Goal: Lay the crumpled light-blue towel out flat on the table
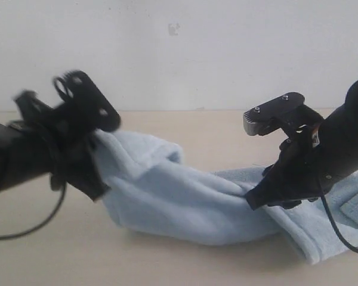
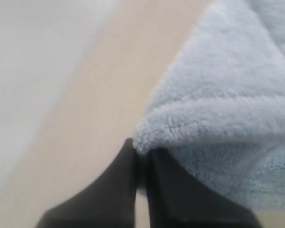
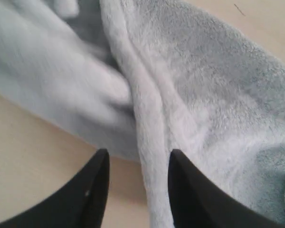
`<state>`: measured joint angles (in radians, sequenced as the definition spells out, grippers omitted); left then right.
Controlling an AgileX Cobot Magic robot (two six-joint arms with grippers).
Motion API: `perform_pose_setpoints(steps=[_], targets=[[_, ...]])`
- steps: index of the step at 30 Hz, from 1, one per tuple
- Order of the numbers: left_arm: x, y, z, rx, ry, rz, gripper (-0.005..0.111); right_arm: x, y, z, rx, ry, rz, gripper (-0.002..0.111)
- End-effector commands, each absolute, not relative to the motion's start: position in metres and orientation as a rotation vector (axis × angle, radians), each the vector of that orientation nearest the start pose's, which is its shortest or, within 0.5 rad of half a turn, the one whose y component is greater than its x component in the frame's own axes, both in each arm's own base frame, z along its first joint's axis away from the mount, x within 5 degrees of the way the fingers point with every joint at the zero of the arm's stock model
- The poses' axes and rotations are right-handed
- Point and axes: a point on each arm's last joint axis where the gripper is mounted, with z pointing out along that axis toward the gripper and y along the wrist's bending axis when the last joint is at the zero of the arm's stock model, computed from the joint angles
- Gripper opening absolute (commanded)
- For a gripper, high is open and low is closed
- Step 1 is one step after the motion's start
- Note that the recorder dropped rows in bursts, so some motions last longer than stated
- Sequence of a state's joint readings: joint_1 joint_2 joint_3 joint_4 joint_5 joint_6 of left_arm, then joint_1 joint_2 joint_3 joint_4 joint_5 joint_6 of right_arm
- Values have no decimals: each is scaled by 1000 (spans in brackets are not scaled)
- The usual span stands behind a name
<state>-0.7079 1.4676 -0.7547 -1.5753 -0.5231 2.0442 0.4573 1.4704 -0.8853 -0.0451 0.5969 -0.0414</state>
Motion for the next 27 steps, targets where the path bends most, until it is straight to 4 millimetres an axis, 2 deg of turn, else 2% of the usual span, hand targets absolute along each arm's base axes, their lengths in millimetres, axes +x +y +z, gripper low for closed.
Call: perform_pose_setpoints(steps=[1, 4, 7, 8, 9, 11, 14, 19, 21, 25, 27], targets=[[246, -106, 280, 637, 1853, 744, 4, 252, 122, 225, -698, 2597, 82, 39], [242, -102, 276, 612, 1955, 512, 4, 251, 123, 215, -703, 2637, 96, 39], [238, -113, 253, 777, 1980, 272, 4, 249, 128, 199, -795, 2671, 128, 39], [234, -119, 237, 852, 2001, 192, 4, 247, 135, 189, -881, 2686, 137, 39], [234, -120, 231, 871, 2014, 185, 4, 246, 138, 186, -901, 2684, 137, 39], [238, -115, 225, 867, 2044, 283, 5, 244, 145, 183, -950, 2674, 141, 39], [241, -107, 226, 862, 2033, 416, 15, 240, 156, 184, -956, 2647, 183, 39], [242, -114, 228, 886, 2015, 348, 48, 230, 180, 186, -1090, 2523, 222, 39], [242, -118, 229, 880, 2010, 294, 55, 226, 190, 186, -1121, 2477, 235, 39], [243, -119, 231, 863, 2009, 266, 58, 227, 204, 176, -1189, 2395, 232, 39], [243, -120, 231, 869, 2009, 256, 58, 230, 207, 167, -1211, 2391, 221, 45]])
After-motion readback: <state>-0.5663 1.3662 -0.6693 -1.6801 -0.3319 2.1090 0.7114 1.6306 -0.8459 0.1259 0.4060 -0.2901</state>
